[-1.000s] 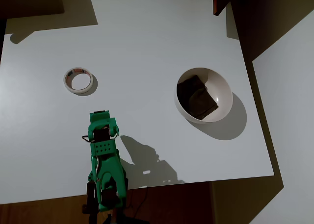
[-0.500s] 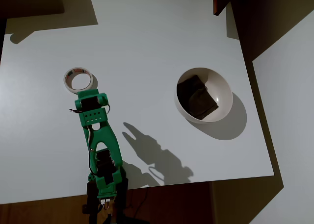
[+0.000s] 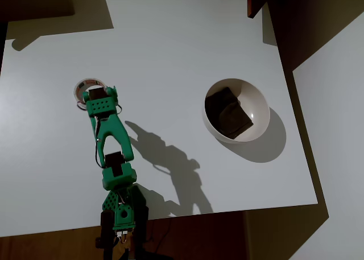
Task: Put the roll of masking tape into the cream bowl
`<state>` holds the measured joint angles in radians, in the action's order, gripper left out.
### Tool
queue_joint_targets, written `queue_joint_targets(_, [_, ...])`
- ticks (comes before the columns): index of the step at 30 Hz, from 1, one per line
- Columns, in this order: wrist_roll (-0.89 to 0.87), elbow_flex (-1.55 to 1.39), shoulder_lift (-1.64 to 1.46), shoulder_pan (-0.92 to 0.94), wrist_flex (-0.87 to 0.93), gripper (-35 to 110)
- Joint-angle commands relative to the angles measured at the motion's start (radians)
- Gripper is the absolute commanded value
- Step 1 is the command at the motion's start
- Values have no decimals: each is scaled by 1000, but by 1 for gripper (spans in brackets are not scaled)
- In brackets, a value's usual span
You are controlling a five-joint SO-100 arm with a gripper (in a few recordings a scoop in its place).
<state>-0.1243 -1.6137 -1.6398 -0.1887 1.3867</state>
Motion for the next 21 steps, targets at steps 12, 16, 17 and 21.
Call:
queue_joint_targets(12, [-29,471,278,-55,117,24])
queue_joint_targets(16, [-40,535,347,-71,118,24])
queue_joint_targets(17, [-41,545,362,-71,115,24])
queue_joint_targets(21, [-43,563,407,-72,98,24])
